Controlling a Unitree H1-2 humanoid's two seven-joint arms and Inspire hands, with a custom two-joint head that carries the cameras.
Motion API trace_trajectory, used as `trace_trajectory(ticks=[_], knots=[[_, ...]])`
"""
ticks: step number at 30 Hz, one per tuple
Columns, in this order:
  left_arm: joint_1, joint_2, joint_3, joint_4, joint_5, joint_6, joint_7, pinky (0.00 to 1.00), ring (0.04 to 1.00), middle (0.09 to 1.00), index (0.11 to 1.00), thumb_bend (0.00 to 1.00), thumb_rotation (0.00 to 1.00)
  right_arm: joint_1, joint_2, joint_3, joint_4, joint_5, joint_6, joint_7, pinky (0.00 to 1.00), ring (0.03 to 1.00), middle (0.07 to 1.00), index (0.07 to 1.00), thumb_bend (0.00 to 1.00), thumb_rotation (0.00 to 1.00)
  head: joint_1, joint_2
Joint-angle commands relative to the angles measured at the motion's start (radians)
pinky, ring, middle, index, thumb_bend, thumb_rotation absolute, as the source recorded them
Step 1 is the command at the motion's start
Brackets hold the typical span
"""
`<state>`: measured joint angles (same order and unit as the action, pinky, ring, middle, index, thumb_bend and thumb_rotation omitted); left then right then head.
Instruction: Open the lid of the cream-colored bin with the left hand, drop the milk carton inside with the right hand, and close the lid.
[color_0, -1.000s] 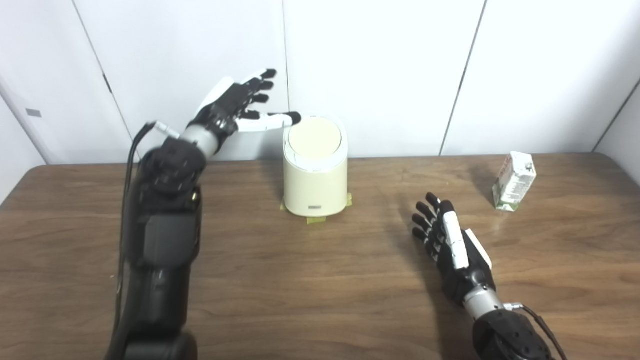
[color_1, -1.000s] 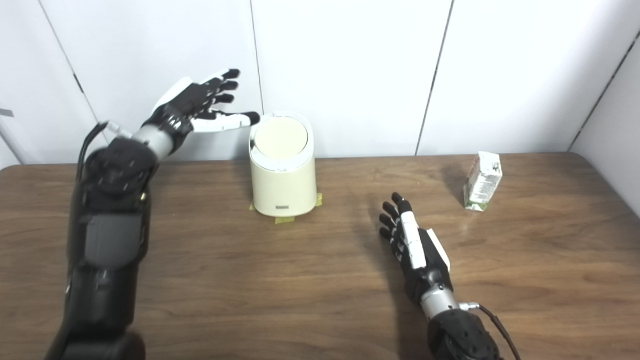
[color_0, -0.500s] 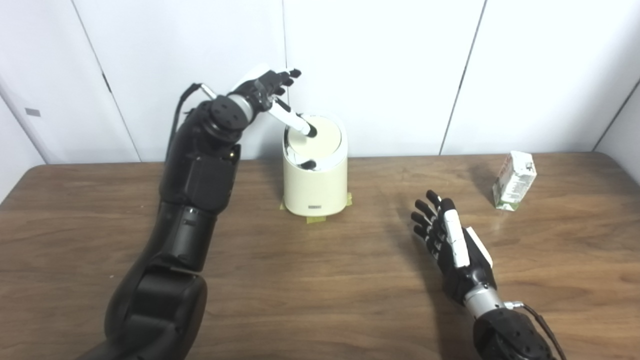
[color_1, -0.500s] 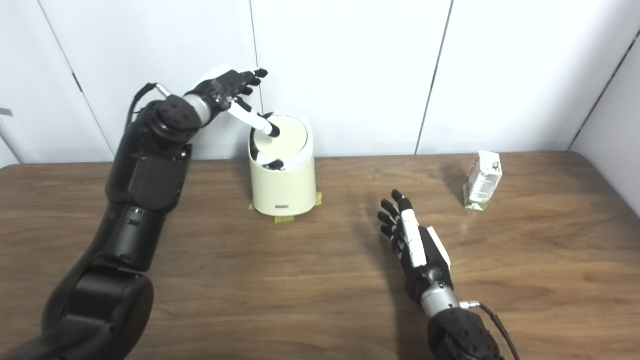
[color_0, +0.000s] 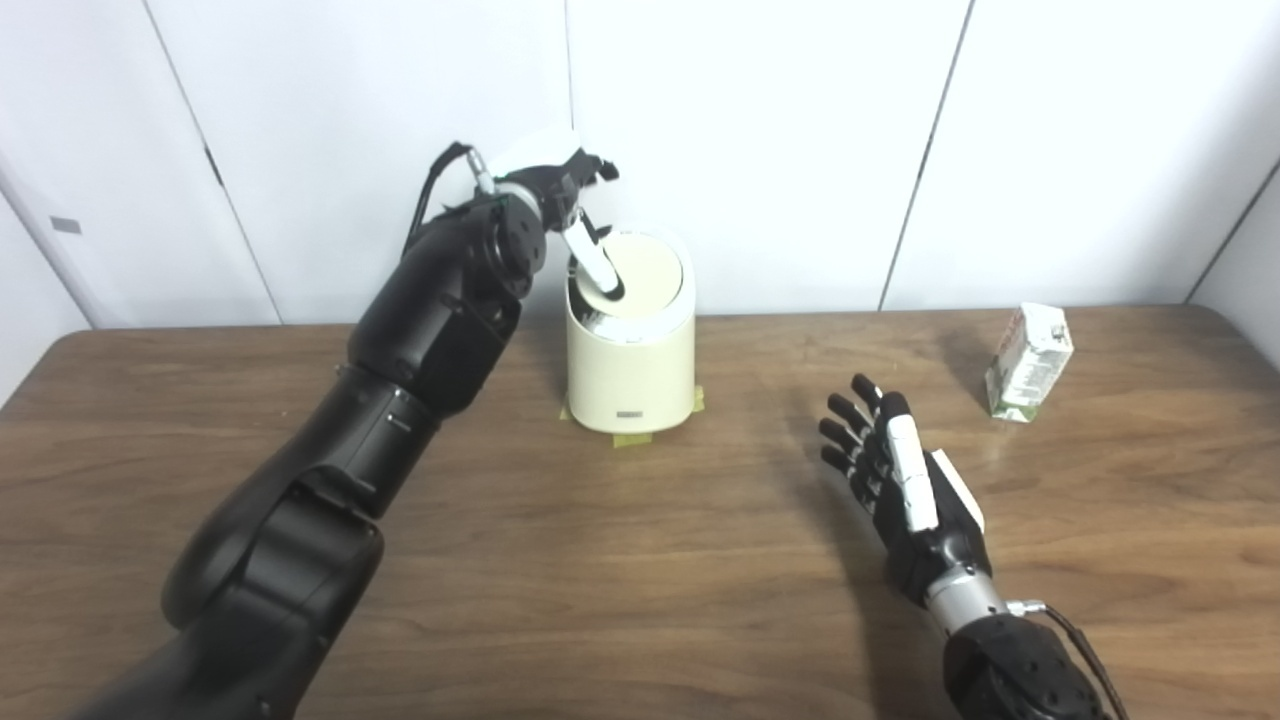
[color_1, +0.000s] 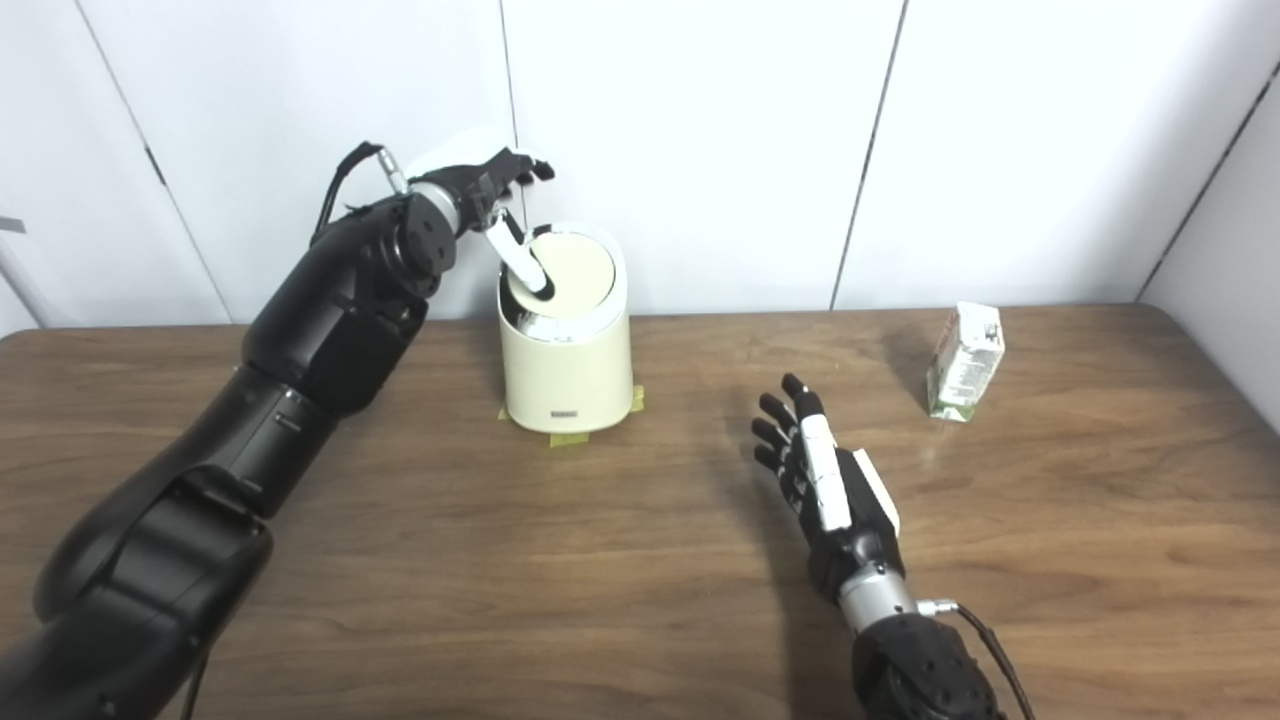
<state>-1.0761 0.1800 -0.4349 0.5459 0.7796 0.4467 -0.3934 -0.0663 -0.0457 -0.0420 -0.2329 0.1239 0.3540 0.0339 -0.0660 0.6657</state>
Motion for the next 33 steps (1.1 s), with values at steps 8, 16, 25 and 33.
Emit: trace_trajectory(ticks=[8,16,25,33], knots=[[-0.063,0.020,-0.019,0.017,0.000,-0.066,0.055,0.75,0.908,0.944,0.914,0.90,0.03,-0.042,0.013,0.004,-0.050,-0.012,-0.006,-0.009,0.91,0.928,0.942,0.987,0.64,1.00,-0.003,0.007],[-0.060,0.034,-0.103,0.054,0.053,-0.142,0.073,0.83,0.918,0.950,0.917,0.92,0.05,-0.044,0.019,-0.002,-0.047,-0.006,-0.010,-0.010,0.91,0.924,0.939,0.985,0.64,1.00,0.000,0.010],[-0.021,0.041,-0.228,0.049,0.144,-0.193,0.061,0.87,0.928,0.933,0.928,0.95,0.07,-0.048,0.028,-0.004,-0.054,-0.005,0.001,-0.017,0.93,0.927,0.940,0.982,0.65,1.00,0.004,0.018],[-0.022,0.078,-0.156,-0.005,0.081,-0.190,0.015,0.87,0.923,0.931,0.927,0.92,0.07,-0.053,0.034,0.003,-0.052,-0.015,-0.001,-0.026,0.92,0.921,0.935,0.977,0.65,1.00,-0.005,0.024]])
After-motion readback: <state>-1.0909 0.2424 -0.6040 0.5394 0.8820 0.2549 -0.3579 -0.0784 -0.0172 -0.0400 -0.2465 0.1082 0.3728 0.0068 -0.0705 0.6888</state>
